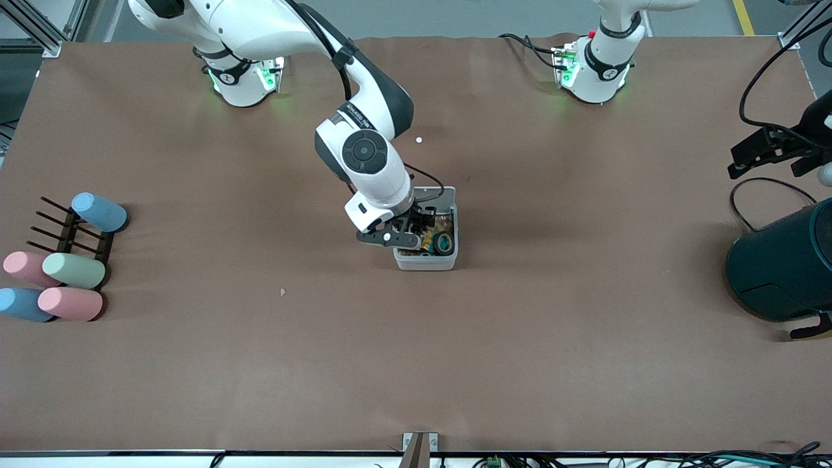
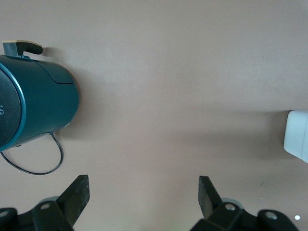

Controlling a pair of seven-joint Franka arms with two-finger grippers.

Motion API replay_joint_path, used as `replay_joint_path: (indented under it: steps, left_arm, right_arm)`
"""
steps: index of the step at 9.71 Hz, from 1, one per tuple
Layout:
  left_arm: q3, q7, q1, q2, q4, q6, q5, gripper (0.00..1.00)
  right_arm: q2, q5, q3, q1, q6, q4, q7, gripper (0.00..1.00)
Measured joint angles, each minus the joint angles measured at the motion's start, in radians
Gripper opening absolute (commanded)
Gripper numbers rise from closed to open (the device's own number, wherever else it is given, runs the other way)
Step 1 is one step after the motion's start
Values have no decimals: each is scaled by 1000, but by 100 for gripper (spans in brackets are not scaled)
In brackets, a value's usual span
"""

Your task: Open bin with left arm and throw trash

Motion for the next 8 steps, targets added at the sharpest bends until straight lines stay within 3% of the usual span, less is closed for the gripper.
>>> replay_joint_path:
  steps: [3, 6, 8]
  left_arm:
    - [0, 0, 13, 2, 0, 0, -2, 100]
    - [-1, 0, 12, 2, 1, 0, -2, 100]
    - [-1, 0, 12, 2, 2, 0, -2, 100]
  right_arm:
    - [-40, 0, -18, -10, -32, 27, 2, 73]
    - [-241, 0, -33, -179, -326, 57, -67, 76]
    - [-401, 0, -36, -330, -516, 57, -166, 86]
